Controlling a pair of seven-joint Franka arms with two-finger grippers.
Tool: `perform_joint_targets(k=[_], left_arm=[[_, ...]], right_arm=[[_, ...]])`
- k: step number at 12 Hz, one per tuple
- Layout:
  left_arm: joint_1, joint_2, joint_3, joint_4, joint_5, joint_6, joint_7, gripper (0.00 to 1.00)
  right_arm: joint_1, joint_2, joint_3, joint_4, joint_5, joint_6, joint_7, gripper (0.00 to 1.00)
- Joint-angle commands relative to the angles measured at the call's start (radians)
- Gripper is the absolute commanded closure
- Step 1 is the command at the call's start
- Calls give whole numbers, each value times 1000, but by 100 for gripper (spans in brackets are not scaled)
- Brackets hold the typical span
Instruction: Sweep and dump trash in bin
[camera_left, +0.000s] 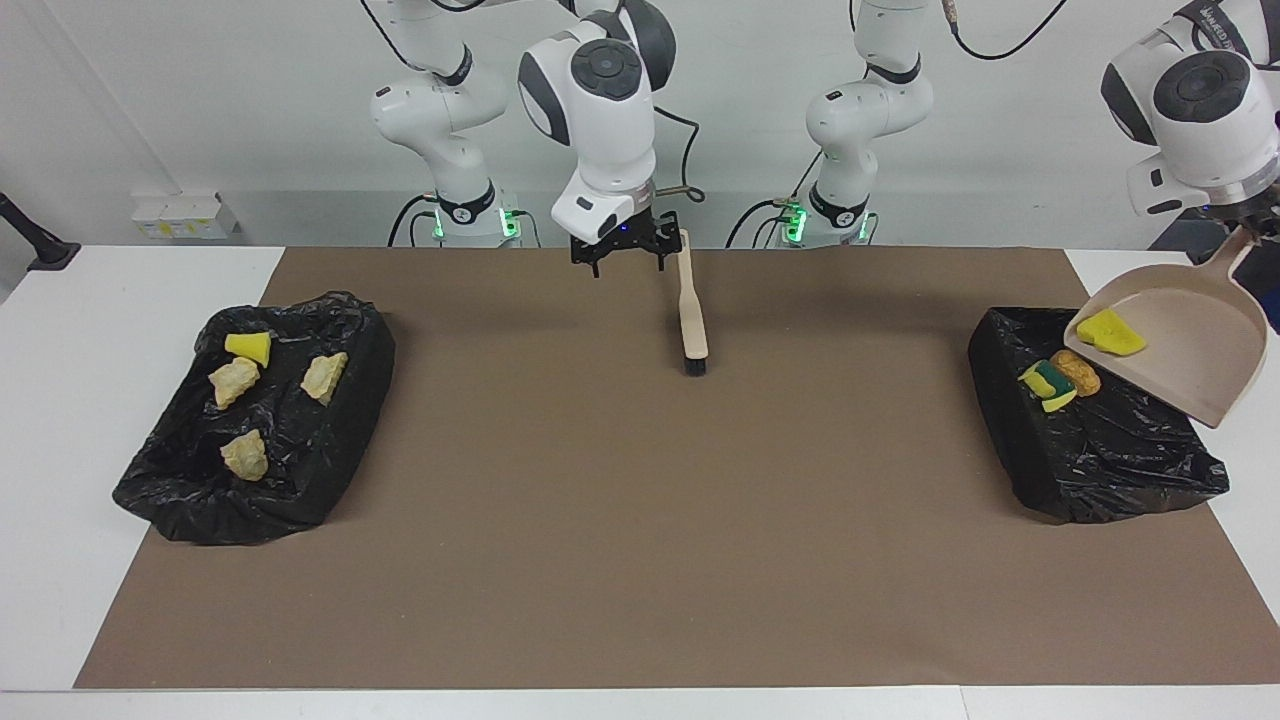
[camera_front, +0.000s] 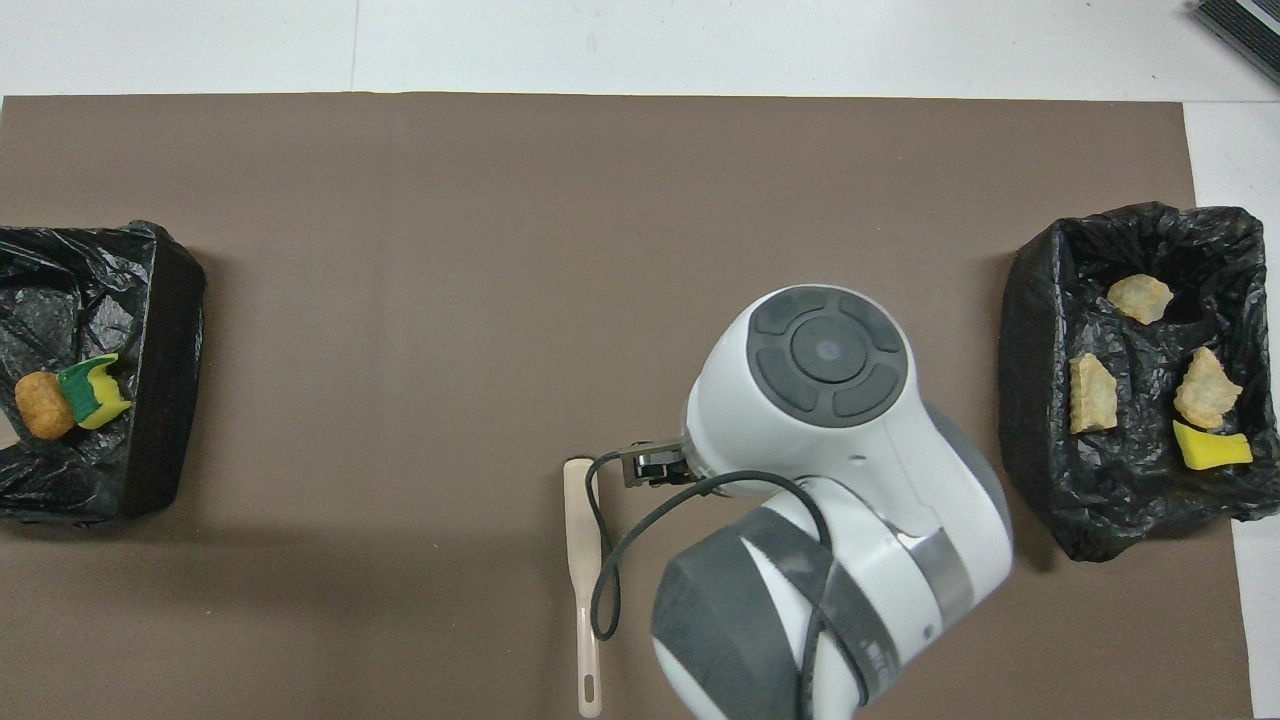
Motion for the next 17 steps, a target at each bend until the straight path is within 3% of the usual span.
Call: perform_joint_targets(k=[1,9,12,16,17], left_arm=[[-80,31,10,56,100,-33,-1,100],[-92,25,5,25,103,32,-17,100],[-94,31,7,62,106,-7,-6,100],[-153,38,7,91,144,-83,-9,100],[-160,38,7,96,206,-127,-7,100]], right_arm=[[-82,4,9,14,-38,-22,-111,0],[-329,-53,5,87,-158,-51,-476,0],[-433,-56,6,138,-222,-94,-501,0],[-535,-56,0,201,-189,-187,-447,0],[-542,-58,-29,201,-135,-198,-434,0]])
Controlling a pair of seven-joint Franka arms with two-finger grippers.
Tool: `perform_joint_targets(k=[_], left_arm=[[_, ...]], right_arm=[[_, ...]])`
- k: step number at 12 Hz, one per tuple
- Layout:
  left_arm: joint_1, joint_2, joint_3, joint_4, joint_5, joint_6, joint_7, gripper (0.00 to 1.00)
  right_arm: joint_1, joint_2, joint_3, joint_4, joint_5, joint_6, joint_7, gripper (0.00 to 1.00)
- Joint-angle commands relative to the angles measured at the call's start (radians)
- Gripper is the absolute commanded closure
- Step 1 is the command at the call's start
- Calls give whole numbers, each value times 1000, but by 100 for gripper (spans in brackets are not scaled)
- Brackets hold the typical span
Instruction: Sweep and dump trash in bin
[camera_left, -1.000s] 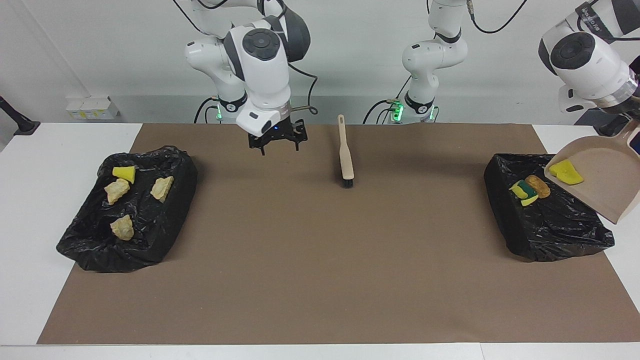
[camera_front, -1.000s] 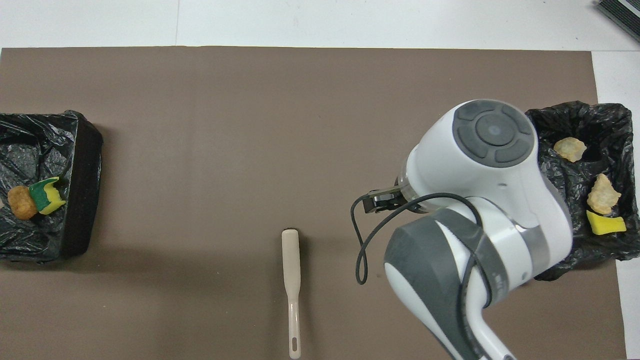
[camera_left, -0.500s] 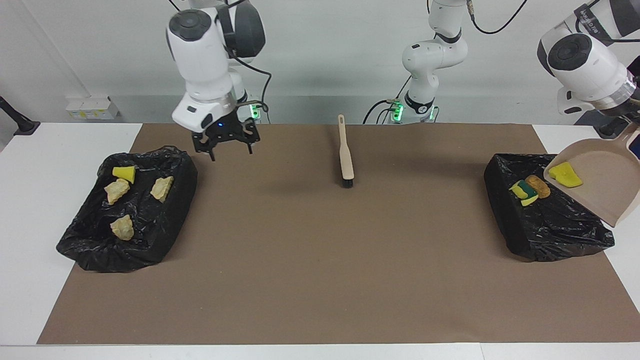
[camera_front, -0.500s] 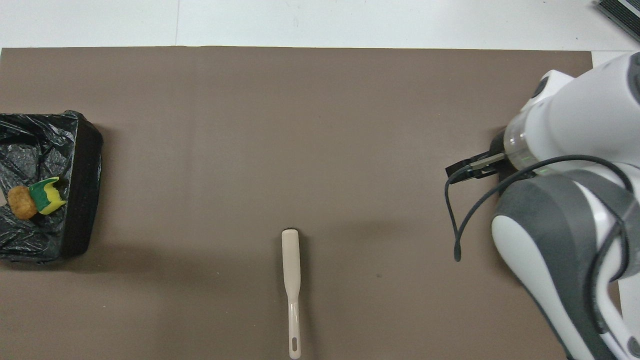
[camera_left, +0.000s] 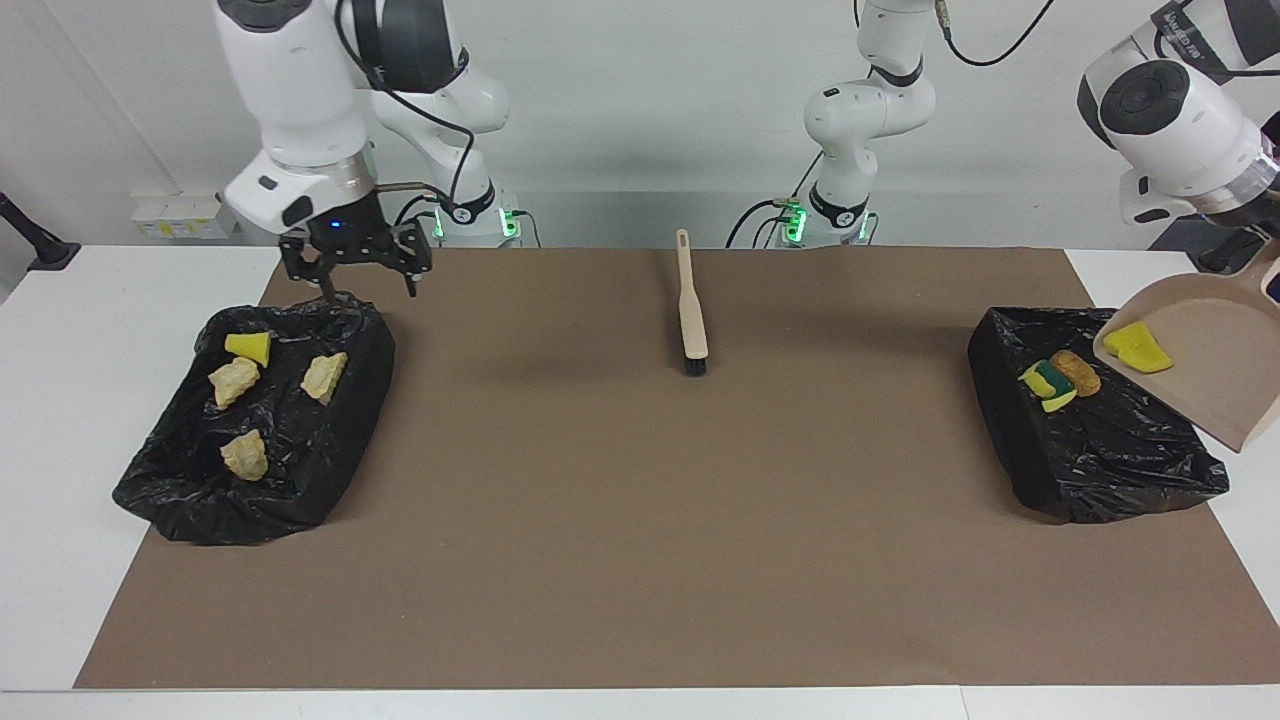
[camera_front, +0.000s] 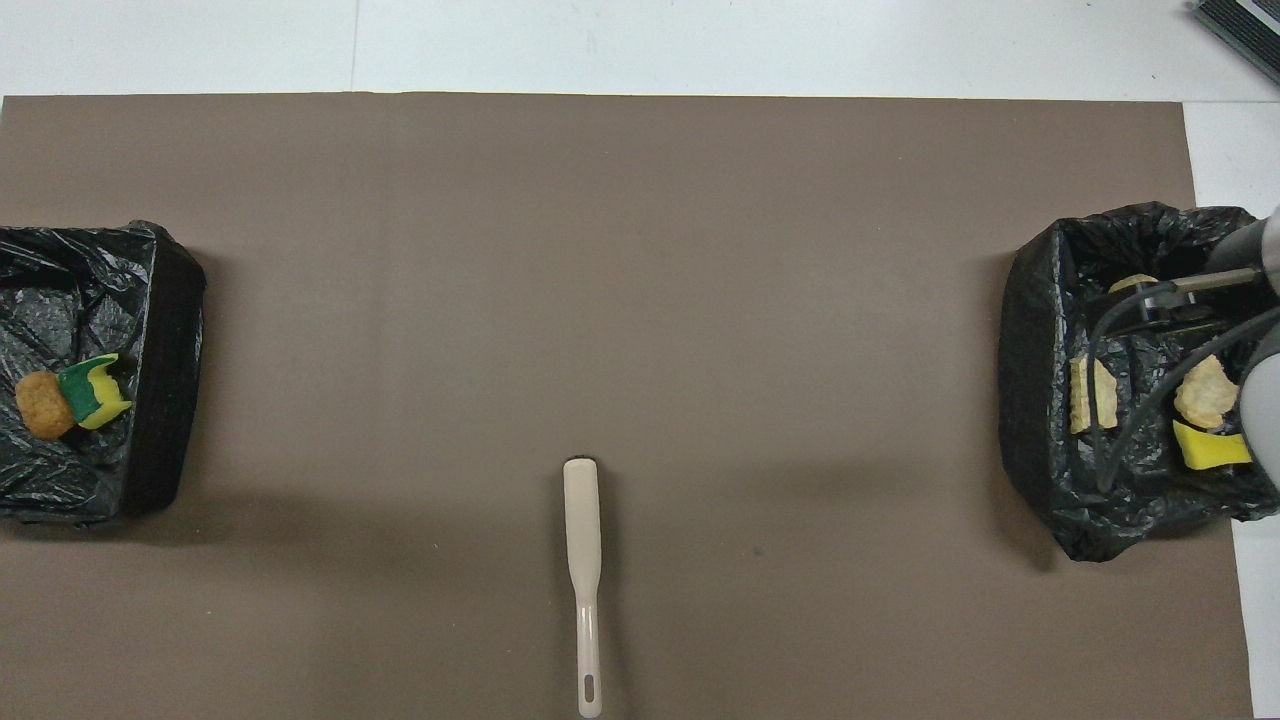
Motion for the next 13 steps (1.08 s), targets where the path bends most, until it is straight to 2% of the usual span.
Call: perform_joint_targets(k=[1,3,5,7,9,11,13], left_arm=[[-52,11,4,26,97,-96,-9,100],[-66,5,6,20,97,-125,-12,100],[-74,-9,1,-5,71,-144,-70,100],[-68,5,2,16,-100,-133,-102,100],[-72,11,2,41,-221,-112,-159,100],[-57,8,2,43,-491,-69,-252,100],[-57,-1,2,26,-706,-69,-372,100]], right_arm=[[-18,1,-28,20,75,-36,35,0],[-21,1,-34,36,66,-57,25,0],[-21,-36,-36,-14,80,-22,56,0],[-23,-37,-36,-14,78,-33,51,0],[-17,-36,-33,-11,81,-22,57,0],[-14,-36,-33,-11,86,-22,55,0],[-12,-36,-33,-11,86,-24,57,0]])
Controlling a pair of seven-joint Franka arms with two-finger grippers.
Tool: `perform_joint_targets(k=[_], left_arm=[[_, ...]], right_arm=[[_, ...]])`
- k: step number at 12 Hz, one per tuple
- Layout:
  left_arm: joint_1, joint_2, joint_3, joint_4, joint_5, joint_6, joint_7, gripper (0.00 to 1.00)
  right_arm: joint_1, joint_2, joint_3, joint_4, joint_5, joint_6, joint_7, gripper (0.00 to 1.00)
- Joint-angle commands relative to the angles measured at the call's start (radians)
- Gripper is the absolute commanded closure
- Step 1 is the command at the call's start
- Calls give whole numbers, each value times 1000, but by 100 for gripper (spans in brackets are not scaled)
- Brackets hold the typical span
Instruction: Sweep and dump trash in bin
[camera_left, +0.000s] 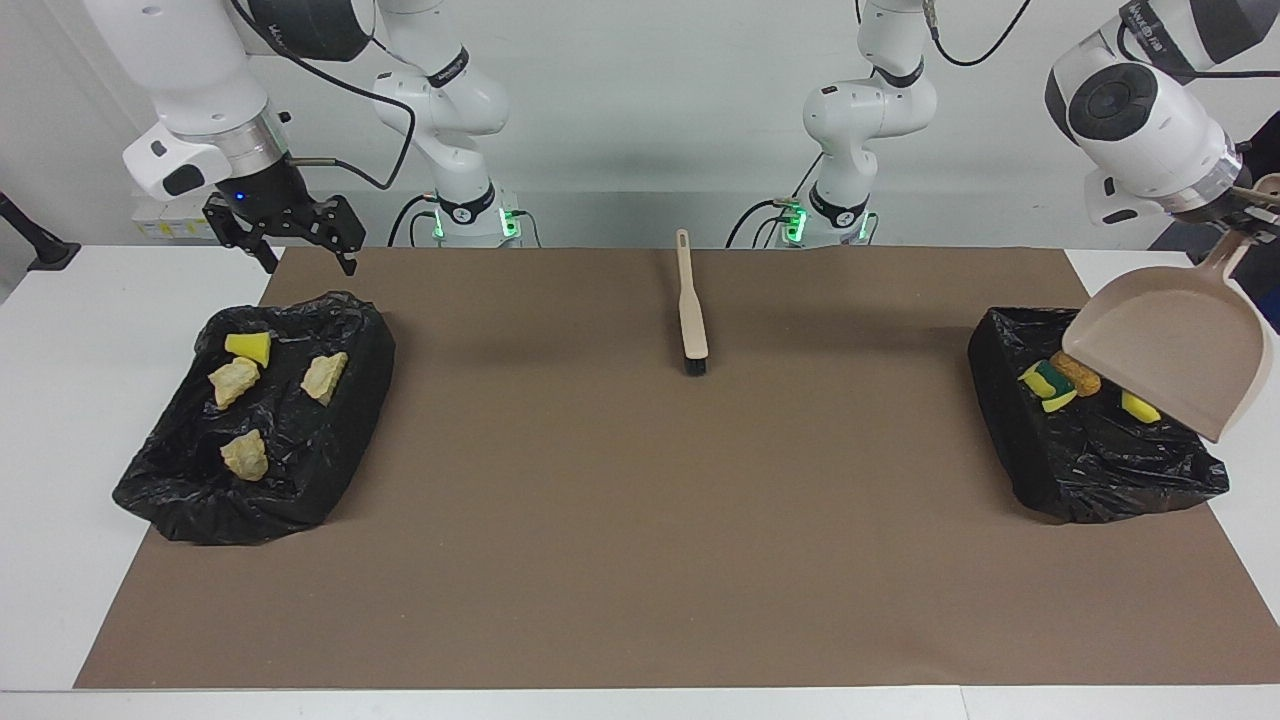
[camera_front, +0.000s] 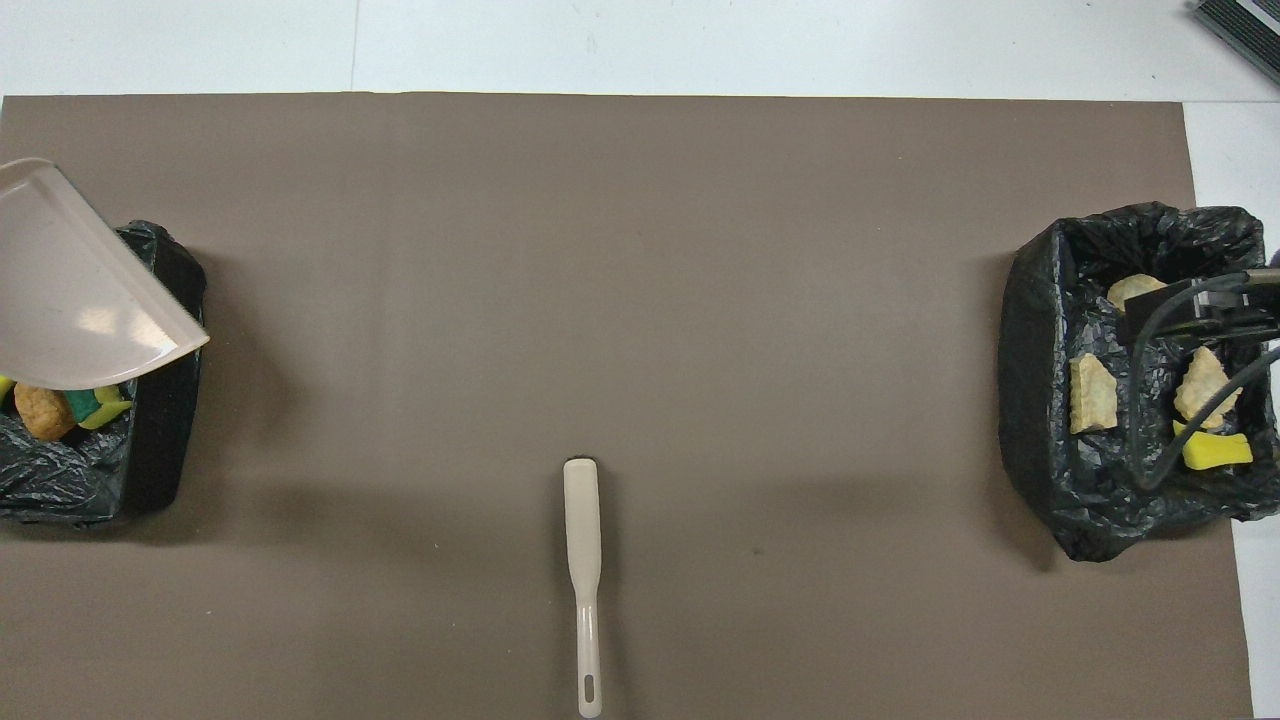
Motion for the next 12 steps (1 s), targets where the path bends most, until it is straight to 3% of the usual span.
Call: perform_joint_targets(k=[1,7,10,12], left_arm=[[-16,-5,10,1,-202,13,-130,100],[-160,3,9,-11,-411,31,-608,100],[-266,4,9,-11,-425,37,-780,100],[-292,10,9,-34,-472,124,-837,100]], right_arm=[[-6,-21,8,-23,19,7,18,0],[-6,-21,6,-23,19,7,18,0],[-6,-21,6,-23,19,7,18,0],[-6,-21,6,-23,19,7,18,0]])
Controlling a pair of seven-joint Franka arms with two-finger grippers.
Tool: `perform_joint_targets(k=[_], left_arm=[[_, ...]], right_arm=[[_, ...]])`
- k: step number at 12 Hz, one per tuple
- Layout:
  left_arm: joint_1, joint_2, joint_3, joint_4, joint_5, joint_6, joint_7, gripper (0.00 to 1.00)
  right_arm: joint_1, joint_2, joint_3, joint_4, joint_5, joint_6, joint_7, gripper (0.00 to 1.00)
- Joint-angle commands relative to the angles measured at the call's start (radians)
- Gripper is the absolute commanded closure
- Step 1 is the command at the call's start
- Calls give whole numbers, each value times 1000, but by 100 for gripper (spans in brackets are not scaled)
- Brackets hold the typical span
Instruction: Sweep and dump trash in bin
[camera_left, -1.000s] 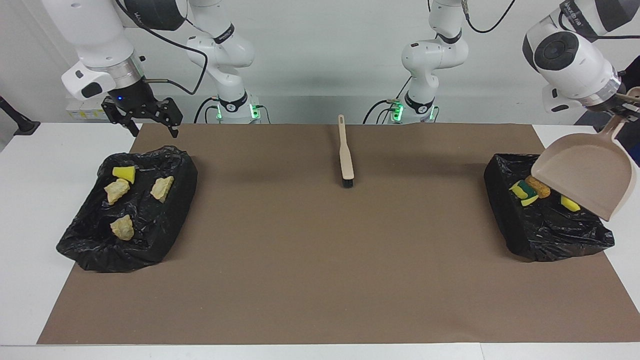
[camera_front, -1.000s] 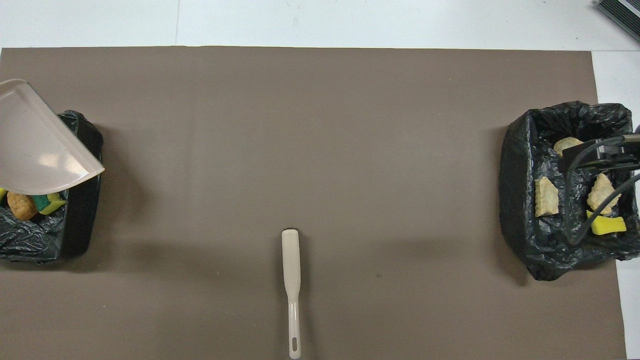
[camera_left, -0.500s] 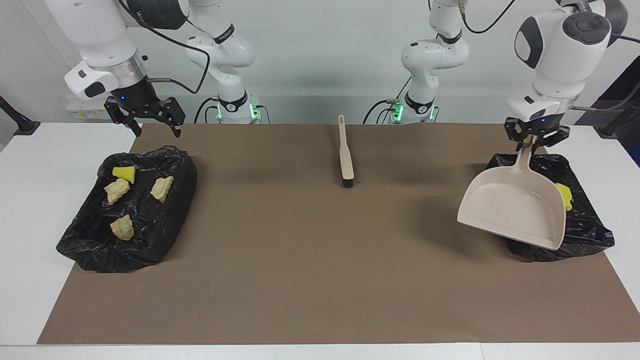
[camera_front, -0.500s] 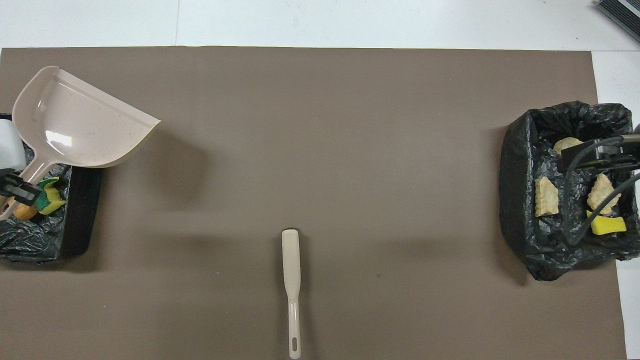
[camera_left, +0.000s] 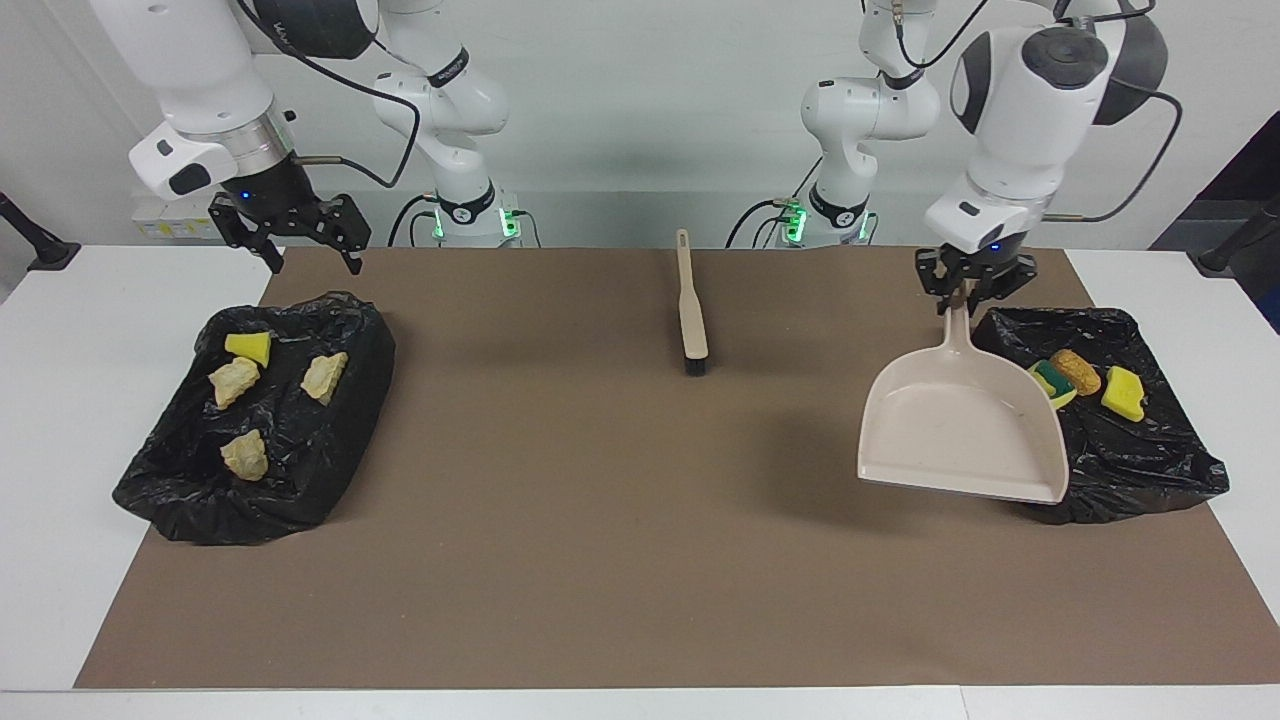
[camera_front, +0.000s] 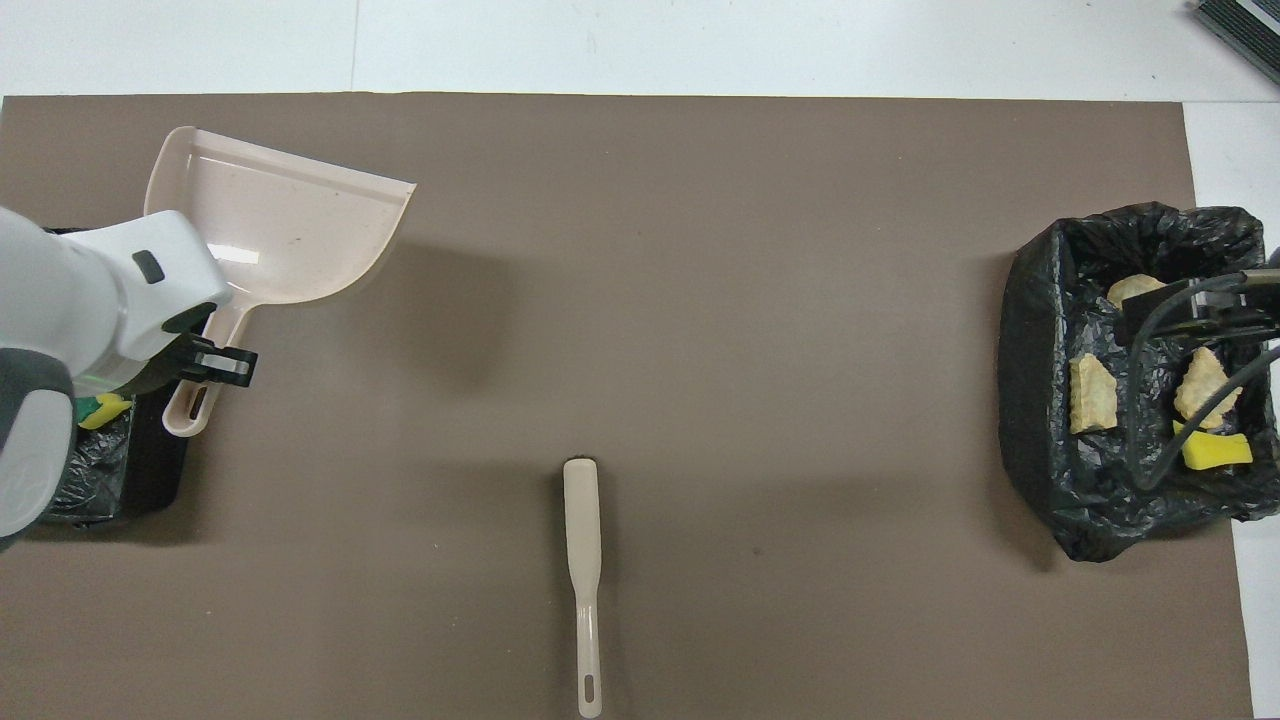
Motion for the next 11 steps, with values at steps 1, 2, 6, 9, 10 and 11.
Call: perform_joint_targets(k=[1,2,6,9,10,11], left_arm=[[-25,-4,19,-33,-76,123,-76,100],[-44,2,19,-41,-111,136,-114,100],[-195,84,19,-61,-113,273,-332,100],[-328,214,20,-52,-107,376,-494,100],[-348,222,20,-52,-107,383,-501,100],[-376,234,20,-52,-107,390,-512,100]], right_arm=[[-8,-21,6,-23,18,7,18,0],[-8,-21,6,-23,18,7,18,0],[-8,-21,6,-23,18,7,18,0],[-8,-21,6,-23,18,7,18,0],[-8,-21,6,-23,18,7,18,0],[-8,-21,6,-23,18,7,18,0]])
